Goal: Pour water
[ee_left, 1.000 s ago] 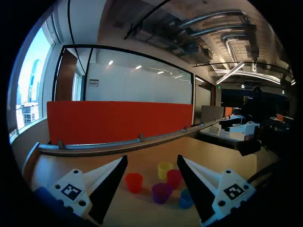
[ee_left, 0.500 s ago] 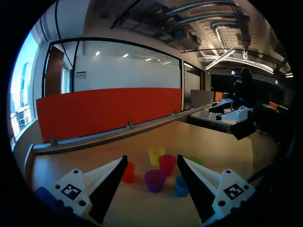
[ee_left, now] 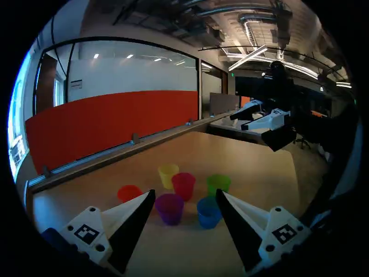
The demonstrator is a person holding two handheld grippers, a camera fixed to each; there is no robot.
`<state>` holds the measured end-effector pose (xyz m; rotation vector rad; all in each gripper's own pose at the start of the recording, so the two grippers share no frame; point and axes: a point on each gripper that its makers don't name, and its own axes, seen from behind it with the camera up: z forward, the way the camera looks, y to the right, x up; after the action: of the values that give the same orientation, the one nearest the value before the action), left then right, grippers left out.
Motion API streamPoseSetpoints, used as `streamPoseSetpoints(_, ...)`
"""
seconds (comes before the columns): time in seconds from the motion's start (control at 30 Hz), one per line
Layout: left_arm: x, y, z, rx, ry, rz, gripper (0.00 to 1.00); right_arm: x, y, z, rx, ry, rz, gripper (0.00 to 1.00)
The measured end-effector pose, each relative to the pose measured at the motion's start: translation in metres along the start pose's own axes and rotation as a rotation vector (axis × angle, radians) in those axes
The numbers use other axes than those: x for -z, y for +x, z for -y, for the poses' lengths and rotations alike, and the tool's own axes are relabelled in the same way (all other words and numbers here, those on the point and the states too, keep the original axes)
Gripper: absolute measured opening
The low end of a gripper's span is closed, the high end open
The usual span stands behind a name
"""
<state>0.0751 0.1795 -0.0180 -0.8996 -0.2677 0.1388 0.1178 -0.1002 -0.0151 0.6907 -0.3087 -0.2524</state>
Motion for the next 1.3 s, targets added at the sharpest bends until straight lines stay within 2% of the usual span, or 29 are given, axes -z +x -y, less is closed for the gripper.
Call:
streamPoseSetpoints(0.43,-0.031,-0.042,-0.022,-0.021,-0.112,0.101,0.97,-0.012,-0.013,-0.001,0.008,0.014,0.037,0.99)
streamPoseSetpoints(0.7,-0.047,-0.076,-0.037,-0.046,-0.166,0.177,0.97,-0.018,-0.021,-0.007,0.006,0.01,0.053,1.0)
streamPoseSetpoints(0.9,-0.057,-0.094,-0.042,-0.067,-0.18,0.215,0.97,-0.023,-0.022,-0.008,0.008,0.014,0.054,0.99)
streamPoseSetpoints(1.3,-0.079,-0.113,-0.048,-0.059,-0.219,0.251,0.97,-0.03,-0.026,-0.012,0.018,0.013,0.065,1.0)
